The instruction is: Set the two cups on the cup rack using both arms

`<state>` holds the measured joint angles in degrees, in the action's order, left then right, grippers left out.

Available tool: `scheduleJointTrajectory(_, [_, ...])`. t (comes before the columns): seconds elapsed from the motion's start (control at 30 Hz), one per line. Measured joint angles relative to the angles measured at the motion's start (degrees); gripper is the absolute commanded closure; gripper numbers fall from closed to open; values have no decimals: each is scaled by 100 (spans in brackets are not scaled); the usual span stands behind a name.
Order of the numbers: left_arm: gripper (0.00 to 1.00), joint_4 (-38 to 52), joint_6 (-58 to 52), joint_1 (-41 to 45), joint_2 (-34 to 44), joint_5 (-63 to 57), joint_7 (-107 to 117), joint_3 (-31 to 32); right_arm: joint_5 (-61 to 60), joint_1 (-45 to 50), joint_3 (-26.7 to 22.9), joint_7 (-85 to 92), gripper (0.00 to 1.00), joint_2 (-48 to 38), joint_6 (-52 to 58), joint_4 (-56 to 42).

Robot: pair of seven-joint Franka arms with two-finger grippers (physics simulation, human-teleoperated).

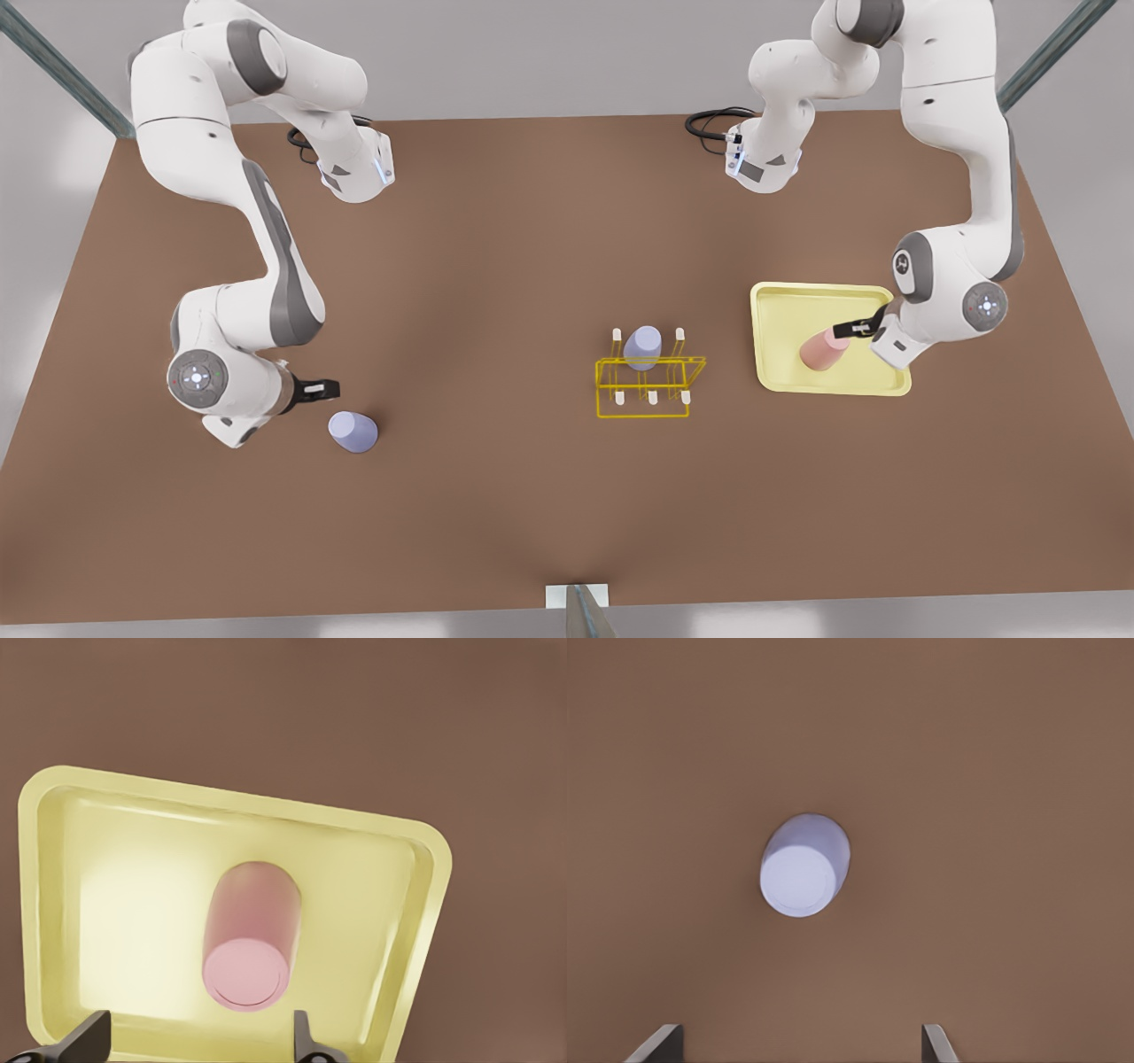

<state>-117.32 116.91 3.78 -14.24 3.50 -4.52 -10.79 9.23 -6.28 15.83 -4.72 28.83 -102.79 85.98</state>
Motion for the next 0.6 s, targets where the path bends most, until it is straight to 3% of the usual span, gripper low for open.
scheduleJointTrajectory(0.3, [0, -652, 1013, 167, -25, -48, -616, 35, 53, 26, 2, -755, 0, 345, -1421, 768])
scheduleJointTrajectory(0.6, [0, -1129, 2059, 167, -288, -51, -1109, 51, 51, -121, 7, -1232, 0, 798, -2190, 857])
